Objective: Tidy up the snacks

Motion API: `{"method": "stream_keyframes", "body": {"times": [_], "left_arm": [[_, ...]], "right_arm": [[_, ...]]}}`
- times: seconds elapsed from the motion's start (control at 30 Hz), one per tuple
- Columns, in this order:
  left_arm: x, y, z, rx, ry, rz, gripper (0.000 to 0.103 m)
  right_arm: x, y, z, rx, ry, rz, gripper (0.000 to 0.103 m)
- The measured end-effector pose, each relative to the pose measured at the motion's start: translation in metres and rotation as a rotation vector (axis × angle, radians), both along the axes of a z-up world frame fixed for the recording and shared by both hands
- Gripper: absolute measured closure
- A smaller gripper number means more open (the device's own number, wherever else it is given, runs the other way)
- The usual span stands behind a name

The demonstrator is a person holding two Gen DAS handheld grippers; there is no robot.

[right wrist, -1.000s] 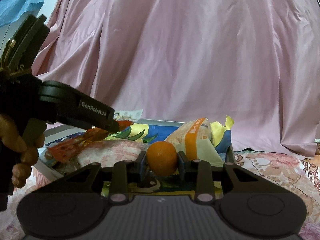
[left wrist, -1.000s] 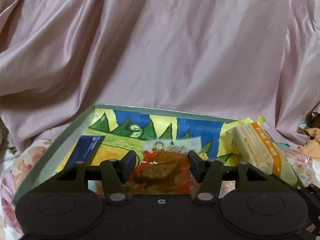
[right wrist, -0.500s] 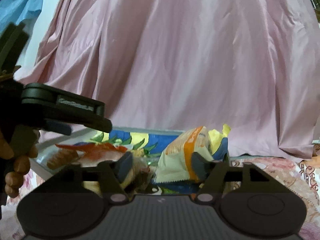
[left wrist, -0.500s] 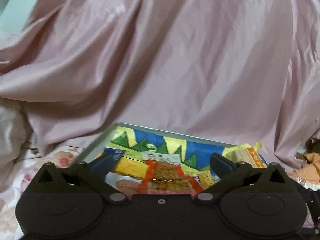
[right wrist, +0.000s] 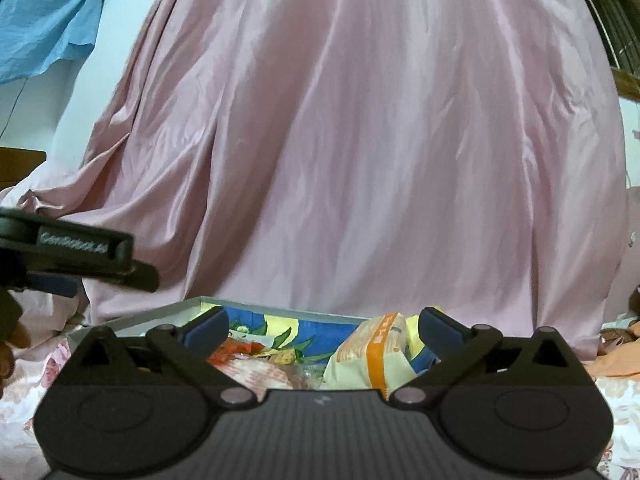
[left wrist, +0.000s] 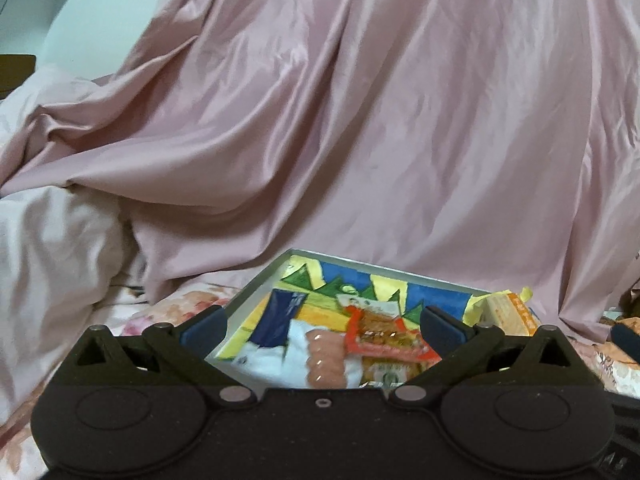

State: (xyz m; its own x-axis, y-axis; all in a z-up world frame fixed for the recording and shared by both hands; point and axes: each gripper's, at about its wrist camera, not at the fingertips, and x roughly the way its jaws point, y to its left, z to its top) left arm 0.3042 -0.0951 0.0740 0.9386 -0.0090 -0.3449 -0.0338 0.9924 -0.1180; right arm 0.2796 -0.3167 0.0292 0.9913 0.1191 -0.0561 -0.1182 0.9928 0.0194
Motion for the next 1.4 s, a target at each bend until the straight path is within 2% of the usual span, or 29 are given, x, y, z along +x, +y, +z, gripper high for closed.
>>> {"method": "stream_keyframes", "body": {"times": [0.3,0.77,1.4], "left_arm": [[-0.043,0.005,-0.006,0.011,-0.005,0.000,0.001],[-0.097,0.025,-0.018,-0.005,-0.010,0.056,0.001],[-0.142,0.042,-0.031,0.006,0.004,0.071,0.001]], "right_arm": [[-0.026,0.003,0.007,0.004,-0.024,-0.019,0.000],[-0.068,0.013,0.018,0.010,-0.039,-0.004,0.000],[-0.118,0.023,0.017,0.060,0.048,0.020,0.000]]}}
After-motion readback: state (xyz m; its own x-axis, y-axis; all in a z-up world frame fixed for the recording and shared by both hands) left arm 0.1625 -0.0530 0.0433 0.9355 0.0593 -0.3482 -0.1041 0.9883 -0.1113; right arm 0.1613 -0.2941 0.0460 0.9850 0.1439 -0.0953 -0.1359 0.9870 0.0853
